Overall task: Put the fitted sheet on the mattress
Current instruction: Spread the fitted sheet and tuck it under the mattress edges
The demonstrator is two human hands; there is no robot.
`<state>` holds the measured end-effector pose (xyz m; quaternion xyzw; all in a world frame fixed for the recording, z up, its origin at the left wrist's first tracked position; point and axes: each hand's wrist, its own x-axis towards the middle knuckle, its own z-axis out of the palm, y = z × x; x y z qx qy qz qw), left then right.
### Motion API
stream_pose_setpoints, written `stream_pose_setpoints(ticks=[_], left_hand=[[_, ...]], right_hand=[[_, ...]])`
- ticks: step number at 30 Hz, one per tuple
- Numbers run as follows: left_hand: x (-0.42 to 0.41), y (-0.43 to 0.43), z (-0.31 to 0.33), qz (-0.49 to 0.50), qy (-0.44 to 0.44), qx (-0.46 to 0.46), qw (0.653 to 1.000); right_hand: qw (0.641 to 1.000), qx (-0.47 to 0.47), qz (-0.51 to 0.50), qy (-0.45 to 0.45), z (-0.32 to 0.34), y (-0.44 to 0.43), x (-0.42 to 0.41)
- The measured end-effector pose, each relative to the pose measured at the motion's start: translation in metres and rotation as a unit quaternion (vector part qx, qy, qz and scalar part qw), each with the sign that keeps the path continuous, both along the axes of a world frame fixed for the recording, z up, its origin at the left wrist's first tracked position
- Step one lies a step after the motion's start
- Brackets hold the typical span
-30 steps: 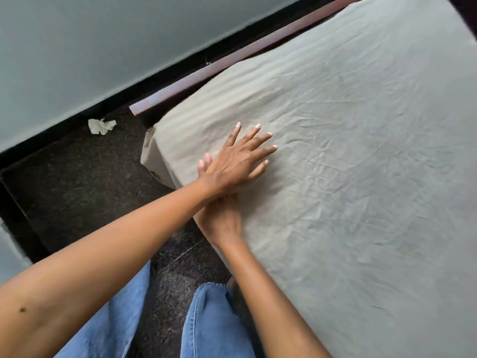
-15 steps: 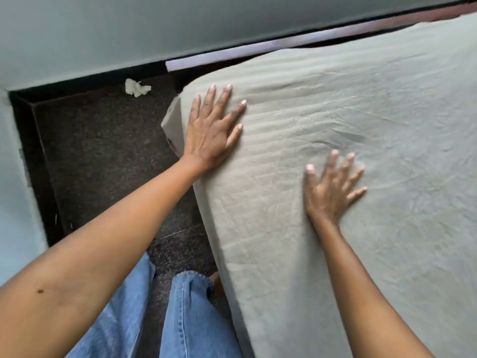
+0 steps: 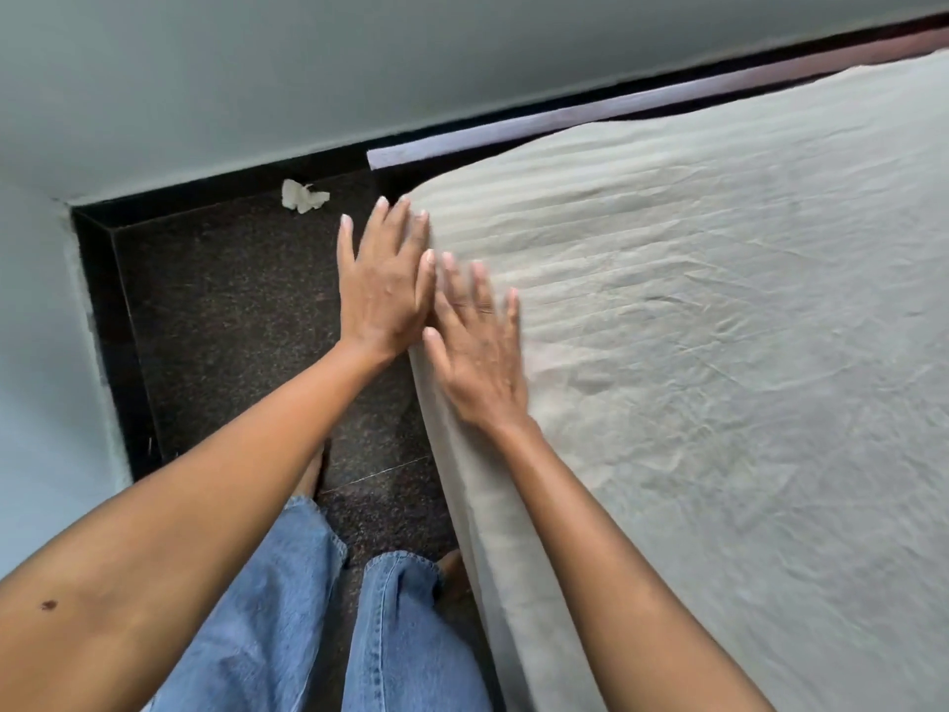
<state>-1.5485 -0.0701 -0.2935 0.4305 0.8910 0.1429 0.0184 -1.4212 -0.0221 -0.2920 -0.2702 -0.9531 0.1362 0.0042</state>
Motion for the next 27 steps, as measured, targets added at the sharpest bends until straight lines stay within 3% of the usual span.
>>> stream_pose_setpoints(ticks=[5, 9, 11, 13, 18, 22, 24, 27], left_hand=[[0.038, 0.04, 0.018, -0.171, 0.019, 0.024, 0.985], [0.083, 0.076, 0.012, -0.32, 0.021, -0.037, 0.946], [0.094, 0.083, 0.005, -0.369, -0.005, -0.087, 0.925], [0.09, 0.076, -0.002, -0.361, -0.022, -0.12, 0.925], [0.056, 0.034, -0.003, -0.249, -0.004, -0.1, 0.963], [0.059, 0.039, 0.012, -0.187, -0.046, -0.101, 0.976], [0.085, 0.064, 0.021, -0.244, -0.047, -0.066, 0.966], [0.157, 0.111, 0.028, -0.401, -0.065, -0.035, 0.913]], right_hand=[[0.96, 0.02, -0.27, 0.067, -0.004, 0.056, 0.085], [0.938, 0.014, -0.344, -0.024, -0.013, 0.073, 0.145], [0.94, 0.024, -0.331, -0.074, -0.02, 0.06, 0.147], [0.949, 0.026, -0.301, -0.087, -0.021, 0.037, 0.129], [0.959, -0.023, -0.265, -0.099, 0.002, -0.022, 0.068], [0.957, -0.089, -0.275, 0.031, 0.02, -0.043, 0.056], [0.923, -0.023, -0.367, 0.114, 0.018, -0.017, 0.077], [0.863, 0.042, -0.494, 0.097, 0.014, 0.04, 0.144]])
